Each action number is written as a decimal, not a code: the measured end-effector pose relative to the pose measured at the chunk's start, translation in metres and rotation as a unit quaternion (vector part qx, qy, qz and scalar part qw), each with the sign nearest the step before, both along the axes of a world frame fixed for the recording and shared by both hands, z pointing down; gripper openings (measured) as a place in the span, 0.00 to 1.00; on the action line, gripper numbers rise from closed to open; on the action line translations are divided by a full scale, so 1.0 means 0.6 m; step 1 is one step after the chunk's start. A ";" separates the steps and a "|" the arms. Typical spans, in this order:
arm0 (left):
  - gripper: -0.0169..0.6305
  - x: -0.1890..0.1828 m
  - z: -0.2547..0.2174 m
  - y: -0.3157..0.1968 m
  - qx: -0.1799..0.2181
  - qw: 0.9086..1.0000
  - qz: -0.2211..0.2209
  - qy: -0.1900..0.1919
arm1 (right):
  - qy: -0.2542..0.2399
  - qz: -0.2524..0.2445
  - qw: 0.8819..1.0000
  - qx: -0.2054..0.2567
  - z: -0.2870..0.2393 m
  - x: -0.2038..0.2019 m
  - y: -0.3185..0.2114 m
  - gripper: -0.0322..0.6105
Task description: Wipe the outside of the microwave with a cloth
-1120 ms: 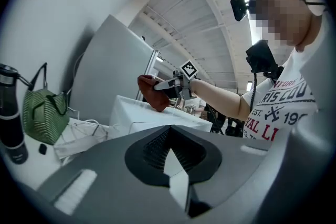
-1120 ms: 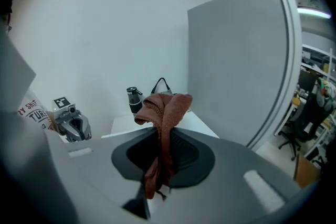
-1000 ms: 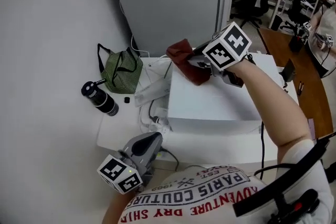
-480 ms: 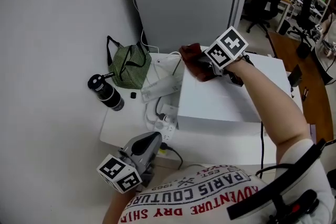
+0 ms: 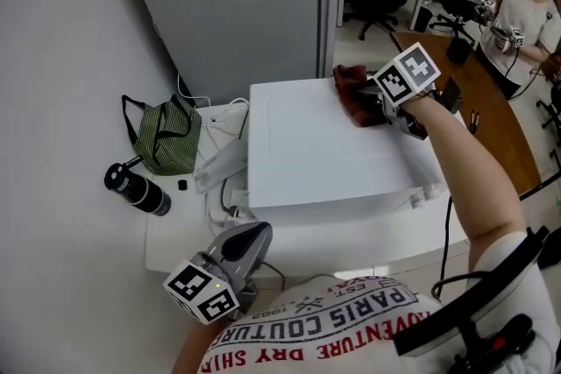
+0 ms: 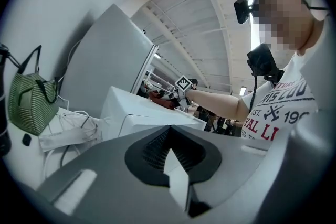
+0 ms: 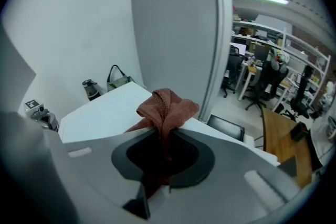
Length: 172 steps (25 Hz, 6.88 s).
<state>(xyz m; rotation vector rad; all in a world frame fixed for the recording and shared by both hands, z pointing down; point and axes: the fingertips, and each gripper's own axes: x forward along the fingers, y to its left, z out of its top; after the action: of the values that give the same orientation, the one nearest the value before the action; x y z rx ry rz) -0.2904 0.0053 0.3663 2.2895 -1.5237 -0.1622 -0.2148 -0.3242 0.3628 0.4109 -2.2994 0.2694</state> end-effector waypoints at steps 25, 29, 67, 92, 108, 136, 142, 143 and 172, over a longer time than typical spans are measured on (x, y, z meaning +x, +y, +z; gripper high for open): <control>0.03 0.146 -0.018 -0.051 0.030 0.988 0.154 -0.002 | -0.210 0.092 0.969 0.089 -0.122 0.282 0.115 0.12; 0.03 0.160 -0.018 -0.045 0.041 0.983 0.181 0.004 | -0.289 0.006 0.956 0.047 -0.131 0.257 0.292 0.12; 0.03 0.618 -0.033 -0.279 0.009 0.986 0.165 -0.026 | -0.408 -0.107 0.907 -0.013 -0.019 0.606 0.167 0.12; 0.03 0.480 -0.036 -0.216 -0.022 0.995 0.065 -0.076 | -0.316 -0.027 0.945 0.080 0.087 0.334 -0.180 0.12; 0.03 0.532 -0.008 -0.232 -0.023 0.987 0.143 -0.064 | -0.290 -0.129 0.947 0.048 0.118 0.401 0.016 0.12; 0.03 0.562 -0.014 -0.259 -0.013 0.981 0.182 -0.062 | -0.335 -0.009 0.942 0.033 0.075 0.496 0.019 0.12; 0.03 0.517 -0.020 -0.251 -0.012 0.987 0.143 -0.073 | -0.294 0.042 0.955 0.015 0.082 0.408 -0.116 0.12; 0.03 0.508 -0.021 -0.247 -0.014 0.989 0.130 -0.074 | -0.282 0.039 0.959 0.015 0.092 0.386 -0.129 0.12; 0.03 0.500 -0.025 -0.207 -0.013 0.992 0.104 -0.063 | -0.087 -0.016 0.992 -0.091 0.240 0.376 -0.035 0.11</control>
<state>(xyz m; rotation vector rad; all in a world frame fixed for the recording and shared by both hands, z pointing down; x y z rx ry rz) 0.0098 -0.1187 0.3514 2.4592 -1.3235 0.0602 0.0108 -0.3450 0.5070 0.2669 -2.4222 0.5118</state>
